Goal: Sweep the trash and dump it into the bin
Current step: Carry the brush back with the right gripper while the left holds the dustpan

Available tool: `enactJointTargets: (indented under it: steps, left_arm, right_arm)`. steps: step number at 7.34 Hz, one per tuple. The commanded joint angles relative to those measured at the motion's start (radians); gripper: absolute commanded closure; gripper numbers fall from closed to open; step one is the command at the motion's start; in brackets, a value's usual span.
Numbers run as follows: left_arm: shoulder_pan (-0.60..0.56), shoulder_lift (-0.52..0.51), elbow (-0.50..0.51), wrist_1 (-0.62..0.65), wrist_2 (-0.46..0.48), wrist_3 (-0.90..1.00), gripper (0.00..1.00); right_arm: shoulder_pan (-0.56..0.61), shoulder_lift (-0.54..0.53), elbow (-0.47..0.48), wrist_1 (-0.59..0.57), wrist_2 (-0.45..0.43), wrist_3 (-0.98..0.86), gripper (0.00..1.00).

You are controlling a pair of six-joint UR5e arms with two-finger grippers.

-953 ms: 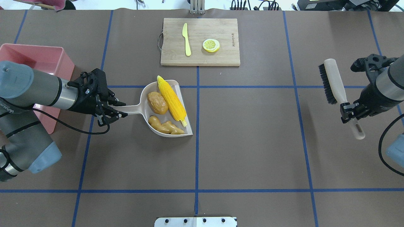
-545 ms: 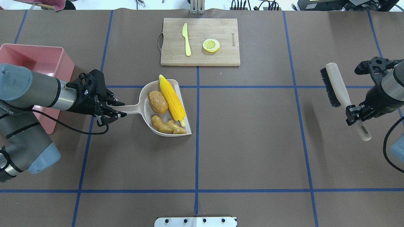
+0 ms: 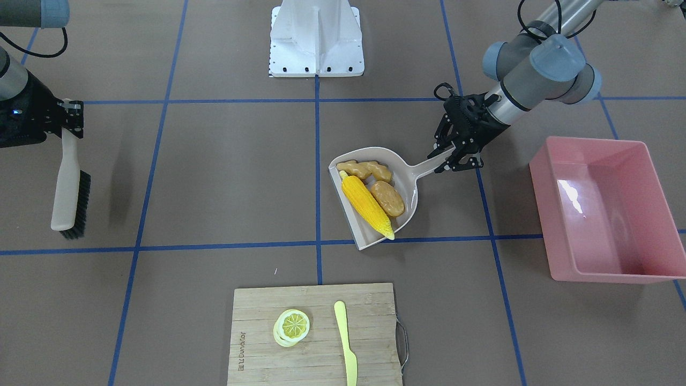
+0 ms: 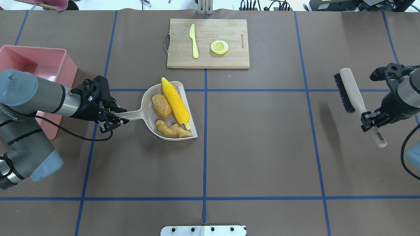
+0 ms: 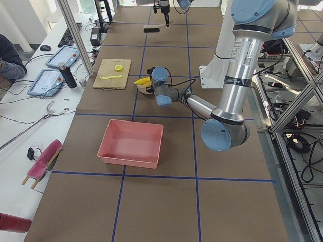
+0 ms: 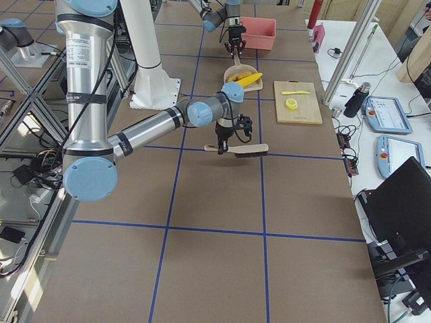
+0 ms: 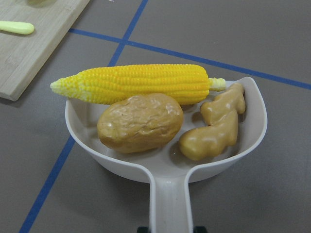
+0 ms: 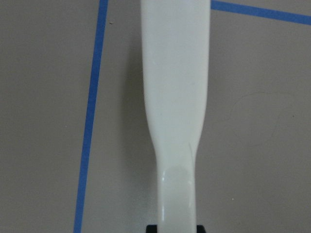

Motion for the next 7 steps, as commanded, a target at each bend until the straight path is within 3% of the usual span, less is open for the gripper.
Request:
enactJointTargets:
  steps: [1,2,5,7]
  left_arm:
    - [0.007,-0.001,0.015,0.001,0.001,0.001,0.69]
    - [0.007,-0.001,0.016,0.001,0.001,0.0,0.64]
    - [0.007,0.0,0.006,-0.007,-0.002,0.012,0.32]
    - [0.006,0.014,0.014,0.027,0.003,0.027,0.22]
  right_arm:
    - [-0.003,0.01,-0.011,0.004,0.0,0.007,1.0]
    - [-0.003,0.013,-0.026,0.006,0.003,0.007,1.0]
    - [-0.004,0.013,-0.031,0.006,0.003,0.013,1.0]
    - [-0.006,0.014,-0.066,0.045,0.005,0.019,1.0]
